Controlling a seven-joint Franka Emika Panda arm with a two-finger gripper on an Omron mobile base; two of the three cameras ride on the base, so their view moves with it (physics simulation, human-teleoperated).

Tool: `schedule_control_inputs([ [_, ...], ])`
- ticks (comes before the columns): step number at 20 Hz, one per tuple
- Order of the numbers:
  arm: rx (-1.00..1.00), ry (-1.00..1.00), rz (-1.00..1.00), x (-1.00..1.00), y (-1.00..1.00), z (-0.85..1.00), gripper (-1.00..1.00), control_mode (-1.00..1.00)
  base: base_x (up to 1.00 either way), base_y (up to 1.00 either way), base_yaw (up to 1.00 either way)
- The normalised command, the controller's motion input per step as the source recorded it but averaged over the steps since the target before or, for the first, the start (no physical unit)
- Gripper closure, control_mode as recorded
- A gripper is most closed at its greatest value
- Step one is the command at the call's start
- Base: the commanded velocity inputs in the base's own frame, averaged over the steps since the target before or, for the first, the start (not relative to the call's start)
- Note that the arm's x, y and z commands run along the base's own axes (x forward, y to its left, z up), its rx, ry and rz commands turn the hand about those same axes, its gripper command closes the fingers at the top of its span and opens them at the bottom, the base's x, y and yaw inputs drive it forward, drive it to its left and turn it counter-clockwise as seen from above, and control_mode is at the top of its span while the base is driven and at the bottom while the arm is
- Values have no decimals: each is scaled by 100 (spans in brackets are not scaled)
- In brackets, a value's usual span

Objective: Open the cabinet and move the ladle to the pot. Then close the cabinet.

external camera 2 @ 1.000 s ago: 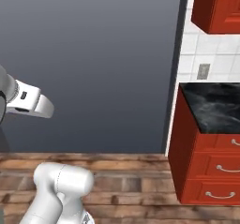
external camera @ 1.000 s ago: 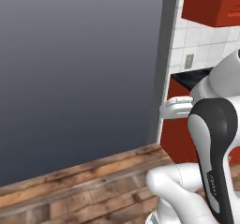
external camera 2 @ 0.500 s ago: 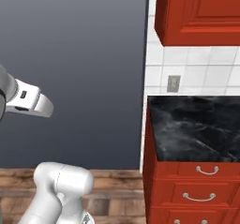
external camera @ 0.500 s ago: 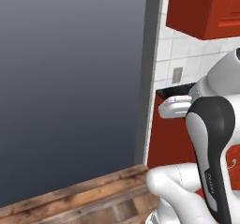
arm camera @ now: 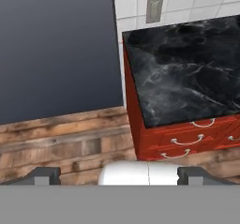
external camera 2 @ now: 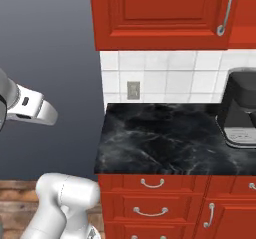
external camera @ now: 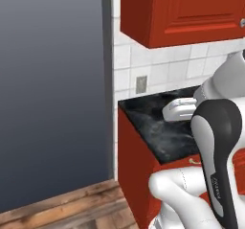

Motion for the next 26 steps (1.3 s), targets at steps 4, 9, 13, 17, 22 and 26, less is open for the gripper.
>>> schedule_control_inputs([
  [4, 0, 0, 0, 0, 0, 0, -100, 100, 4, -100, 3],
  [9, 0, 0, 0, 0, 0, 0, -100, 100, 12, -100, 7],
  [13, 0, 0, 0, 0, 0, 0, -100, 100, 15, -100, 13],
  [17, 0, 0, 0, 0, 0, 0, -100, 100, 4, -100, 16],
  [22, 0, 0, 0, 0, 0, 0, -100, 100, -1, -79, 13],
  [26, 0, 0, 0, 0, 0, 0, -100, 100, -21, -40, 9],
])
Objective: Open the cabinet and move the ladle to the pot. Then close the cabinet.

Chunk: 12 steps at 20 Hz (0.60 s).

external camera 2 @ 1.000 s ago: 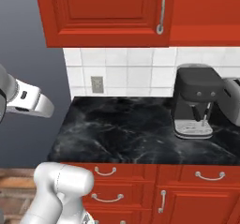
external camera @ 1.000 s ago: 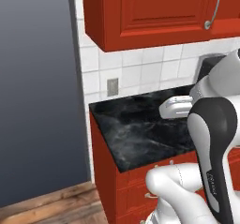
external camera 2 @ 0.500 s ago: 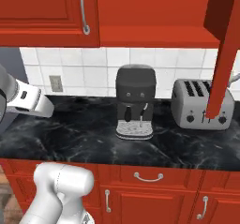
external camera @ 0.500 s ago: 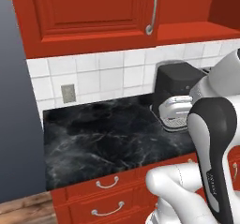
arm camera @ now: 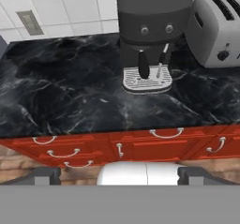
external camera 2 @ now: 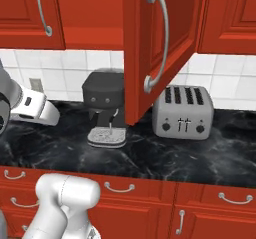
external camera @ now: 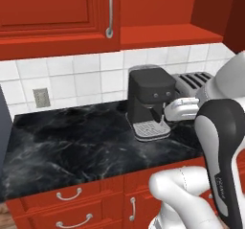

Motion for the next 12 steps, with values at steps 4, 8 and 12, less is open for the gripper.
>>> schedule_control_inputs([
  [4, 0, 0, 0, 0, 0, 0, -100, 100, -10, -14, 2],
  [8, 0, 0, 0, 0, 0, 0, -100, 100, 12, -28, 0],
  [12, 0, 0, 0, 0, 0, 0, -100, 100, 24, -58, 0],
])
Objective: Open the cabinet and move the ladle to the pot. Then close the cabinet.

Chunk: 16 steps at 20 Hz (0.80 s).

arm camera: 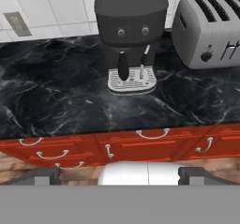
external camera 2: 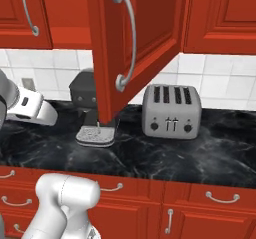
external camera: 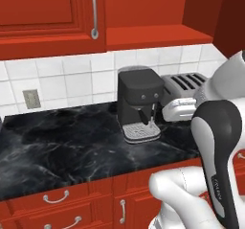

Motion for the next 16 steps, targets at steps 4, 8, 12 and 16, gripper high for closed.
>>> schedule_control_inputs([
  [4, 0, 0, 0, 0, 0, 0, -100, 100, 26, -50, 0],
  [8, 0, 0, 0, 0, 0, 0, -100, 100, 1, -10, 1],
  [12, 2, -2, 2, -5, 0, 0, -100, -100, 0, 0, 0],
  [16, 0, -29, 2, -81, -8, 26, -100, -100, 0, 0, 0],
])
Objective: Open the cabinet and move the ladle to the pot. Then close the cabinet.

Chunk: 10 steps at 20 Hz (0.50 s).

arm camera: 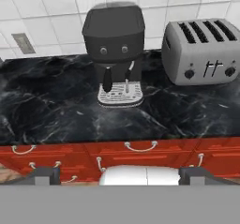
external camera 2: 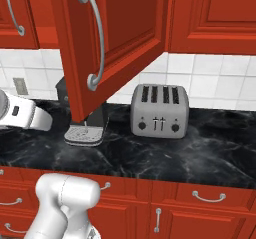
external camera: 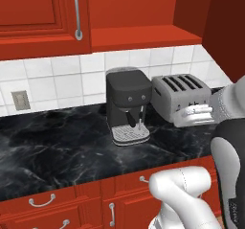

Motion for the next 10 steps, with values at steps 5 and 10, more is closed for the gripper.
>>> schedule_control_inputs([
  [5, 0, -43, 0, -100, -12, 58, -100, -100, 0, 0, 0],
  [10, 0, -31, 0, -66, -21, 47, -100, -100, 0, 0, 0],
])
